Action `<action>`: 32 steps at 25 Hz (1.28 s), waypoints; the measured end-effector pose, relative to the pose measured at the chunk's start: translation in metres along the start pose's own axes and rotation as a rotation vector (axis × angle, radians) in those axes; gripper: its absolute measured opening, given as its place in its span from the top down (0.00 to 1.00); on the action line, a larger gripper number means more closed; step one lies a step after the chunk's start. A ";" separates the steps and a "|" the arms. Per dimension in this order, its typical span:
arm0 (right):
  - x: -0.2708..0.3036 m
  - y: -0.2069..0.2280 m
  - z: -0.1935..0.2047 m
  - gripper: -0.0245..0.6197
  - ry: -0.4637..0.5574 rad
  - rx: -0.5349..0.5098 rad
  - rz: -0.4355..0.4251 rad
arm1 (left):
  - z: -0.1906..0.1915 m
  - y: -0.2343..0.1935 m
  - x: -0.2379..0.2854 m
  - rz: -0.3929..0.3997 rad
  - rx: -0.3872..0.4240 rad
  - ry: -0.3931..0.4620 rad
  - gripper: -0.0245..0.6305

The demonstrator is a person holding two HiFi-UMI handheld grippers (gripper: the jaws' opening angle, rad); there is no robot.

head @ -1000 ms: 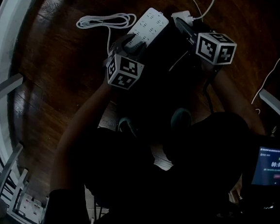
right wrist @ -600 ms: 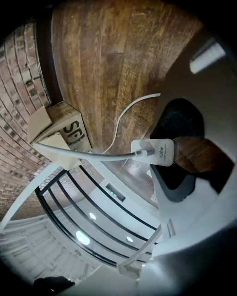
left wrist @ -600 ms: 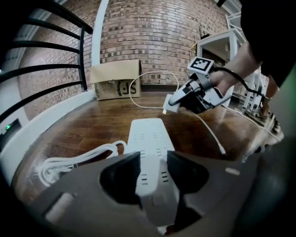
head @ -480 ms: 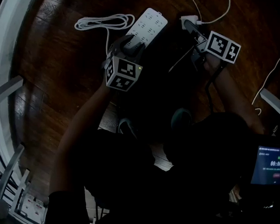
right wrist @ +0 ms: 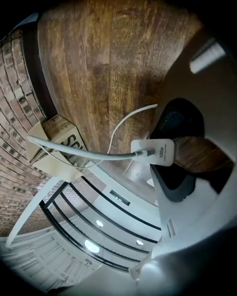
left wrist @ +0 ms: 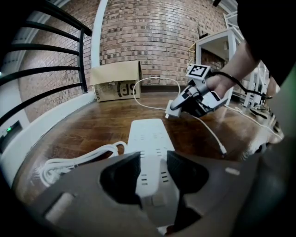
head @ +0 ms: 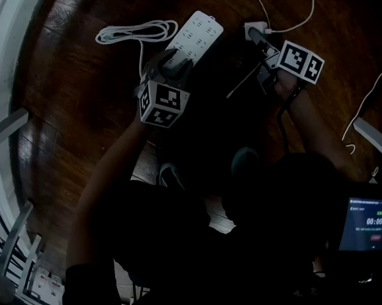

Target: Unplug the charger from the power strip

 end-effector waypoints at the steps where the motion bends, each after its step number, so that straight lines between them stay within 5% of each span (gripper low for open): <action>1: 0.000 0.001 0.001 0.74 -0.001 0.000 -0.001 | 0.000 0.000 0.000 0.001 -0.001 0.000 0.68; 32: -0.009 -0.001 -0.015 0.56 0.034 -0.258 0.123 | 0.005 -0.001 0.002 -0.027 0.015 0.007 0.69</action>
Point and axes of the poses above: the fingertips, and each gripper's own axes: x forward along the fingers, y to its right, z out of its underside, the point moved 3 cm from there along -x, backward along the fingers, and after that the axes turned 13 degrees about z, right-handed, at the moved point
